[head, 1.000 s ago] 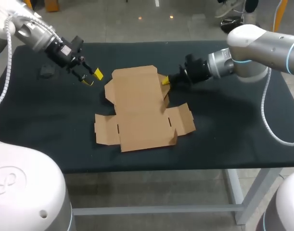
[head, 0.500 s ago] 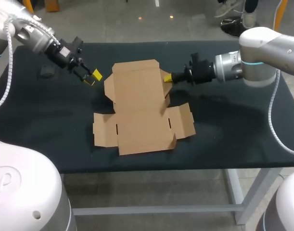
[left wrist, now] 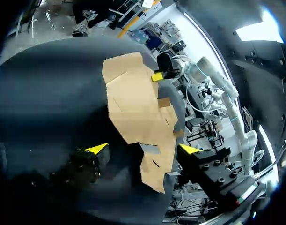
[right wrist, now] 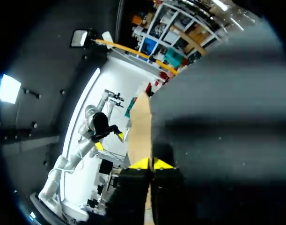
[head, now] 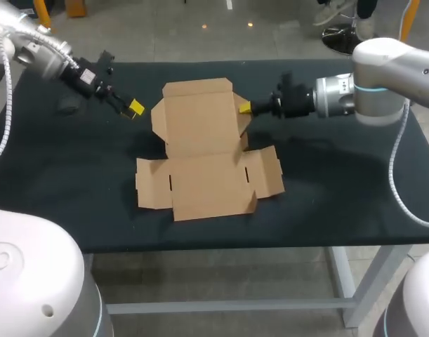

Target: Assemble the packaging by folding the flat box into shape, placing the metal phone stand inside, and closing the box properly

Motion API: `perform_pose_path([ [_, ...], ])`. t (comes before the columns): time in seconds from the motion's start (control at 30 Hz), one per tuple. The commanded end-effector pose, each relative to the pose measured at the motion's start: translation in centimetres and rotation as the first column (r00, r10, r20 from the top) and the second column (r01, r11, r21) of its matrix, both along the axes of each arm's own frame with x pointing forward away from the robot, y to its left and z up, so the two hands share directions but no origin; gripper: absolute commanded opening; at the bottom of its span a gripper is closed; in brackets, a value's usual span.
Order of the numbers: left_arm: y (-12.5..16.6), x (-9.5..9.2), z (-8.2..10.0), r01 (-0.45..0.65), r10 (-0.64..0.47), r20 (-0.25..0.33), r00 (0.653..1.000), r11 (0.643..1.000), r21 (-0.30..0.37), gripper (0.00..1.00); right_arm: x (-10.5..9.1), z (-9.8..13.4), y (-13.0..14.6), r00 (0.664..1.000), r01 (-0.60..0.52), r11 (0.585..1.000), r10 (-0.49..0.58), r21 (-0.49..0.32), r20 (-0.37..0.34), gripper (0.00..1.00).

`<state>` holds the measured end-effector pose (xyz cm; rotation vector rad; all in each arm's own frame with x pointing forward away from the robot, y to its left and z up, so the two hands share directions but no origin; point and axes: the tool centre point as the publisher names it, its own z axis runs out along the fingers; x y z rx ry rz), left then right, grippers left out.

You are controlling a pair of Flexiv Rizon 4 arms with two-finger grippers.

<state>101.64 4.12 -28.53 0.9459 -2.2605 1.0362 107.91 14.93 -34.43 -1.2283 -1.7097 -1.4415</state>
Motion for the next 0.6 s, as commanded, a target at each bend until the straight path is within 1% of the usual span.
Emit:
perform_pose_path([
  [0.03, 1.3, -0.6, 0.6, -0.042, 0.046, 0.080, 0.996, 0.998, -0.053, 1.00, -0.9, 1.3, -0.7, 0.999, 0.019, 1.000, -0.020, 0.017, 0.049, 0.00],
  [0.13, 1.4, 0.0, 0.9, -0.041, 0.052, 0.134, 0.990, 0.995, -0.086, 1.00, -1.1, 2.3, -0.8, 0.995, 0.024, 0.999, -0.028, 0.038, 0.095, 0.00],
  [0.2, 0.9, 0.6, 1.2, -0.032, 0.052, 0.188, 0.981, 0.994, -0.105, 1.00, -1.2, 2.8, -0.8, 0.992, 0.034, 0.999, -0.039, 0.041, 0.118, 0.00],
  [0.3, 0.1, 1.6, 1.5, -0.022, 0.052, 0.238, 0.970, 0.991, -0.129, 1.00, -1.3, 3.4, -0.7, 0.988, 0.033, 0.997, -0.042, 0.064, 0.147, 0.00],
  [0.4, -0.6, 2.7, 1.6, -0.002, 0.045, 0.276, 0.960, 0.988, -0.155, 1.00, -1.4, 4.0, -0.7, 0.982, 0.038, 0.995, -0.053, 0.087, 0.179, 0.00],
  [0.6, -2.2, 4.1, 1.2, 0.020, 0.040, 0.322, 0.946, 0.984, -0.179, 1.00, -1.5, 4.9, -0.7, 0.971, 0.048, 0.992, -0.074, 0.118, 0.226, 0.00],
])
